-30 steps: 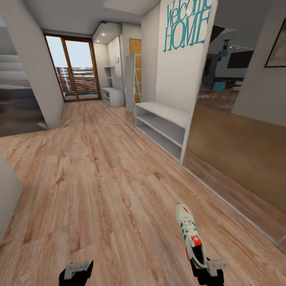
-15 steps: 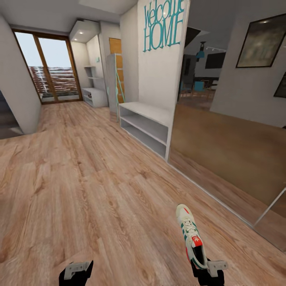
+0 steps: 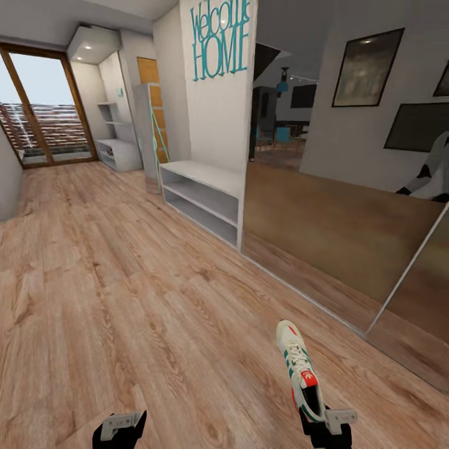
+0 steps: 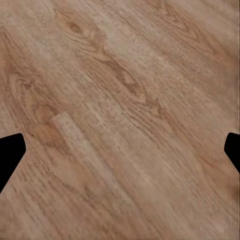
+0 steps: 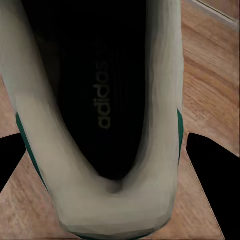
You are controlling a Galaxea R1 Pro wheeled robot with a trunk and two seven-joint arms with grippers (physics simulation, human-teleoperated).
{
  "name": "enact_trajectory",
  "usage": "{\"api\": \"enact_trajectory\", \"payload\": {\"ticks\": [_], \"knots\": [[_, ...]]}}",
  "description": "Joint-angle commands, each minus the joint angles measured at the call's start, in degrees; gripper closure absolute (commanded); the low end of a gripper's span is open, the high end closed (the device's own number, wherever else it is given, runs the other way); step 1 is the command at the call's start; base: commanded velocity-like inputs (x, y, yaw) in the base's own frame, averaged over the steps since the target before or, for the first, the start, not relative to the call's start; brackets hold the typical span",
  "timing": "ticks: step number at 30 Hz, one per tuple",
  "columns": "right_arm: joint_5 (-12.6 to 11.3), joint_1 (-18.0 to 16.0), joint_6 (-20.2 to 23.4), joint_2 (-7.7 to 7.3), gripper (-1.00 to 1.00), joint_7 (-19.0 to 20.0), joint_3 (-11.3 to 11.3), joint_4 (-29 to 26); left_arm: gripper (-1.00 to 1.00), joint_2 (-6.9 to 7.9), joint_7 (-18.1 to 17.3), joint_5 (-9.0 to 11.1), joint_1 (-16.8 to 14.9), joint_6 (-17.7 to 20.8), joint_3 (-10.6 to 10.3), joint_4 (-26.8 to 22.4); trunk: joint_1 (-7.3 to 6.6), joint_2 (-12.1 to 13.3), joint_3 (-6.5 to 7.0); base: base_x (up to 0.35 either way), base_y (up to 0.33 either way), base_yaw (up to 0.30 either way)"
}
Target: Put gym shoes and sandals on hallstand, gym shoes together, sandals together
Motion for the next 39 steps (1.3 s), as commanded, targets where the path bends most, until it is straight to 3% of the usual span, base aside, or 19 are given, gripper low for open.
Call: {"api": "enact_trajectory", "payload": {"ticks": [1, 39], "knots": [[0.37, -0.06, -0.20, 0.04, 1.00, 0.41, -0.51, 0.01, -1.00, -0.04, -0.52, -0.17, -0.02, -0.13, 0.42, 0.08, -0.01, -0.02, -0.05, 0.000, 0.000, -0.267], [0.29, -0.06, -0.12, -0.18, 1.00, 0.57, -0.53, 0.00, -1.00, -0.04, -0.54, -0.15, -0.04, -0.38, 0.46, 0.61, -0.01, -0.02, -0.05, 0.001, 0.000, -0.268]]}}
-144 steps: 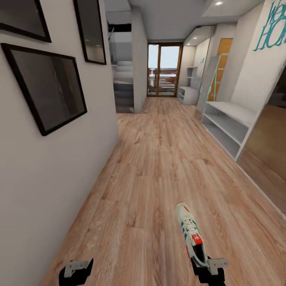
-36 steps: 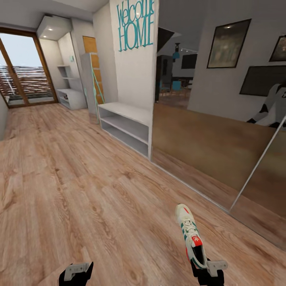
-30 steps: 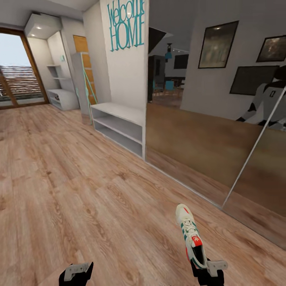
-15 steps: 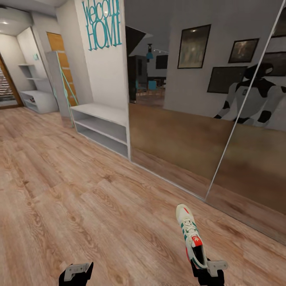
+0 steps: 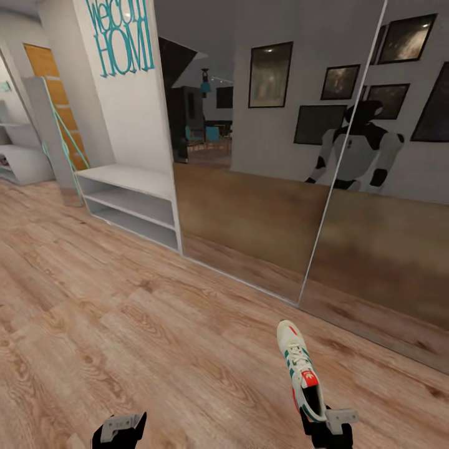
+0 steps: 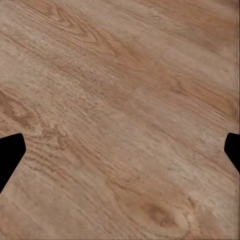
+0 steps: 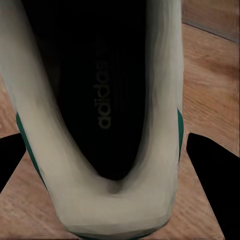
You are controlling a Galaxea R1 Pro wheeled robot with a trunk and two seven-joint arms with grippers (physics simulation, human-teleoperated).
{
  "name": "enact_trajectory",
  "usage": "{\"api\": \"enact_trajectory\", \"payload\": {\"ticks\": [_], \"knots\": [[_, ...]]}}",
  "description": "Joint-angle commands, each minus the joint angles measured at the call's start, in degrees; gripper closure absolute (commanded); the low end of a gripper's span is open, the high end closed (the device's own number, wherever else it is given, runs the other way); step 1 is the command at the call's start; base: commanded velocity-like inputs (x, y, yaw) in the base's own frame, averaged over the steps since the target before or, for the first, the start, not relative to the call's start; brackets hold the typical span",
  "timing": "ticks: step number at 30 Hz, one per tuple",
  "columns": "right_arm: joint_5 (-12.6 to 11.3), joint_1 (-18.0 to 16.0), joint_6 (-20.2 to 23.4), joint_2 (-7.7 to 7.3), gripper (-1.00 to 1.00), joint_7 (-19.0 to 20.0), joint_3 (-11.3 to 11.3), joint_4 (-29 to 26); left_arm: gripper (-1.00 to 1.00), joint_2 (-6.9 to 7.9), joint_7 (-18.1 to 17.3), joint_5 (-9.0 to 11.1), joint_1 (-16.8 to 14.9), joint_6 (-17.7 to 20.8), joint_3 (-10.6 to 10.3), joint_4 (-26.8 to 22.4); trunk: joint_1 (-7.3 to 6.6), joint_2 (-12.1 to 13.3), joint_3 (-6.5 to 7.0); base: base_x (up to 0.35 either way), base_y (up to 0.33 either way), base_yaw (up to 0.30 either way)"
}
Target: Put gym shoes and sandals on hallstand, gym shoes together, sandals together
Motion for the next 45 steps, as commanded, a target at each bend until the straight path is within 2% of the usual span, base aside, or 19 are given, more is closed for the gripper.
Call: {"api": "enact_trajectory", "payload": {"ticks": [1, 9, 31, 45], "knots": [[0.39, -0.06, -0.21, 0.02, 1.00, 0.40, -0.51, 0.03, -1.00, -0.04, -0.52, -0.18, -0.04, -0.25, 0.42, 0.02, -0.01, -0.02, -0.05, 0.048, 0.023, -0.268], [0.36, -0.06, -0.14, -0.11, 1.00, 0.42, -0.49, 0.08, -1.00, -0.05, -0.50, -0.13, -0.02, -1.54, 0.42, 0.56, -0.01, -0.02, -0.05, 0.183, 0.157, -0.268], [0.35, -0.06, -0.20, -0.17, 1.00, 0.45, -0.48, 0.15, -1.00, -0.04, -0.50, -0.09, -0.06, -1.74, 0.42, 1.16, -0.01, -0.02, -0.27, 0.206, 0.256, -0.269], [0.38, -0.06, -0.21, -0.17, 1.00, 0.49, -0.48, 0.15, -1.00, -0.04, -0.53, -0.07, -0.04, -1.82, 0.42, 1.17, -0.01, -0.02, -0.53, 0.013, 0.022, -0.272]]}}
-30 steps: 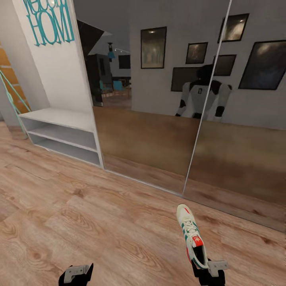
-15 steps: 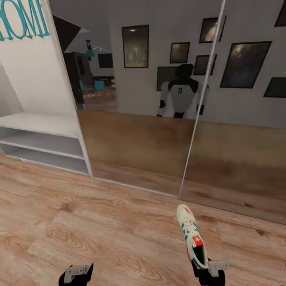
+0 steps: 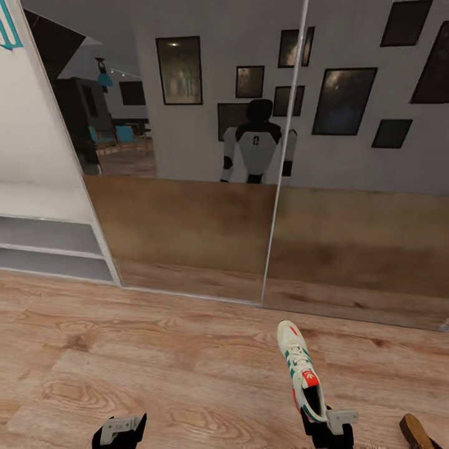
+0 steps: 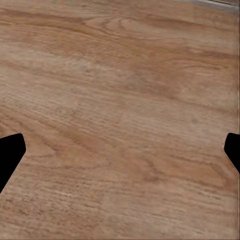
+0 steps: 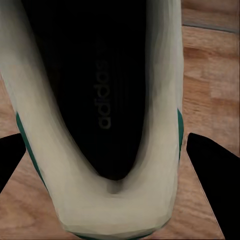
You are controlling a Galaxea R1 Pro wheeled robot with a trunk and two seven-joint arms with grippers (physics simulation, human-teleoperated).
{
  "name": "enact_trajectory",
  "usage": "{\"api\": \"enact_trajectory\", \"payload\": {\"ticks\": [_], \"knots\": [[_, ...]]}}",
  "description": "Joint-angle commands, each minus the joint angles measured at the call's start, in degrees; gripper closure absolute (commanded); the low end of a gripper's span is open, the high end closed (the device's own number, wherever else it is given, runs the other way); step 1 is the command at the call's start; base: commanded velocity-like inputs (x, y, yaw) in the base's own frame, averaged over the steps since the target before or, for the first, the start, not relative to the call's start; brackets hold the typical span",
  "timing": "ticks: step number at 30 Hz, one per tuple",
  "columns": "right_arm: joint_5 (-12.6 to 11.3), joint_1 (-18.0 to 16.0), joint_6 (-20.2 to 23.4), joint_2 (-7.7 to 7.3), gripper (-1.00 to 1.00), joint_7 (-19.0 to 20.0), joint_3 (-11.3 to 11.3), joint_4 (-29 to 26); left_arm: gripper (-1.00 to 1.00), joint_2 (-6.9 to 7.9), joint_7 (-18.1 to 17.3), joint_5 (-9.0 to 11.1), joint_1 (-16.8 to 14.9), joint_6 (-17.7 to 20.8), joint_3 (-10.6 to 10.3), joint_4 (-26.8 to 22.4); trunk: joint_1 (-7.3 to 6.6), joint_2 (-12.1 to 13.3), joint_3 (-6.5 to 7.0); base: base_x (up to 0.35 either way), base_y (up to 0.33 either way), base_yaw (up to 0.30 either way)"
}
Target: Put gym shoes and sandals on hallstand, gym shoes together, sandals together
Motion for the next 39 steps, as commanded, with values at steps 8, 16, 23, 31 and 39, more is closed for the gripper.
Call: {"api": "enact_trajectory", "payload": {"ticks": [8, 16, 23, 31, 39], "knots": [[0.40, -0.06, -0.18, 0.04, 1.00, 0.38, -0.50, 0.05, -1.00, -0.04, -0.51, -0.20, -0.03, -0.14, 0.43, 0.02, -0.01, -0.02, -0.14, 0.000, 0.000, -0.274], [0.40, -0.06, -0.18, 0.07, 1.00, 0.32, -0.50, 0.05, -1.00, -0.04, -0.55, -0.21, -0.02, -0.14, 0.43, 0.02, -0.01, -0.02, -0.19, 0.000, 0.000, -0.274], [0.40, -0.06, -0.18, -0.01, 1.00, 0.31, -0.50, 0.05, -1.00, -0.04, -0.57, -0.28, -0.03, -0.14, 0.43, 0.06, -0.01, -0.02, -0.19, 0.000, 0.000, -0.274], [0.40, -0.06, -0.17, 0.04, 1.00, 0.31, -0.50, 0.05, -1.00, -0.04, -0.57, -0.23, -0.01, -0.14, 0.43, 0.03, -0.01, -0.02, -0.19, 0.000, 0.000, -0.274], [0.40, -0.06, -0.17, 0.04, 1.00, 0.31, -0.50, 0.05, -1.00, -0.06, -0.58, -0.27, -0.01, -0.15, 0.43, 0.07, -0.01, -0.02, -0.19, 0.000, 0.000, -0.274]]}}
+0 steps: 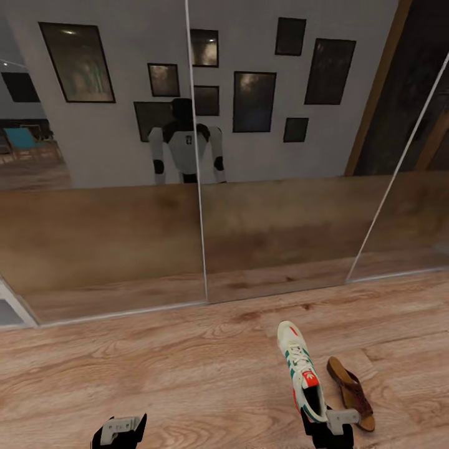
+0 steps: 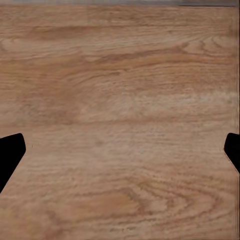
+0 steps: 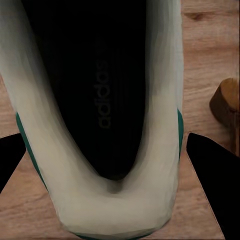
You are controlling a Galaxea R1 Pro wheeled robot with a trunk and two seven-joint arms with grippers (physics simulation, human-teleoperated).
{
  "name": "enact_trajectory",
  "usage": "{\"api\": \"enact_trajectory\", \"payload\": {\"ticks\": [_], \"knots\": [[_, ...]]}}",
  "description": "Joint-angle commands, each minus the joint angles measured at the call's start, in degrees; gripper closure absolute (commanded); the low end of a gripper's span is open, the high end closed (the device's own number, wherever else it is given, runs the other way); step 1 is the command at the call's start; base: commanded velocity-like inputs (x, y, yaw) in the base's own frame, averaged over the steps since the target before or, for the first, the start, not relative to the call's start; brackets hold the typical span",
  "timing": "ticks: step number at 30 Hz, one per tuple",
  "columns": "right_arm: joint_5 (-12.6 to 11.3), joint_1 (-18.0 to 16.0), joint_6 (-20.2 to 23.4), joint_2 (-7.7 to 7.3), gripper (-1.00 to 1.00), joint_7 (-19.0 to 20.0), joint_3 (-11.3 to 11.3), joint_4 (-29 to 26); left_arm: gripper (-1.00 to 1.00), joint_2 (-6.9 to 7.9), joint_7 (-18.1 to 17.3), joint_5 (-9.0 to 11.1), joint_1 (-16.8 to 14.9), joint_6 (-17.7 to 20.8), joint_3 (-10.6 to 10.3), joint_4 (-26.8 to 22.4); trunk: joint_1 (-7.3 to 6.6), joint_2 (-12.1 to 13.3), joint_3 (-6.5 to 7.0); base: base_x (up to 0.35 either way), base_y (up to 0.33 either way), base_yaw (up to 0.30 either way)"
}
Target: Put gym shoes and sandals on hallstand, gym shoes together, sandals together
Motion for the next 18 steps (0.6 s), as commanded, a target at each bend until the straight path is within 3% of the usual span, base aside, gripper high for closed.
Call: {"api": "enact_trajectory", "payload": {"ticks": [1, 18], "knots": [[0.39, -0.06, -0.22, 0.04, 1.00, 0.39, -0.50, 0.05, -1.00, -0.04, -0.52, -0.18, -0.05, -0.13, 0.43, 0.02, -0.01, -0.02, -0.05, 0.000, 0.000, -0.274], [0.39, -0.06, -0.21, 0.12, 1.00, 0.39, -0.50, 0.05, -1.00, -0.03, -0.52, -0.19, -0.03, -0.13, 0.43, 0.03, -0.01, -0.02, -0.05, 0.000, 0.000, -0.274]]}}
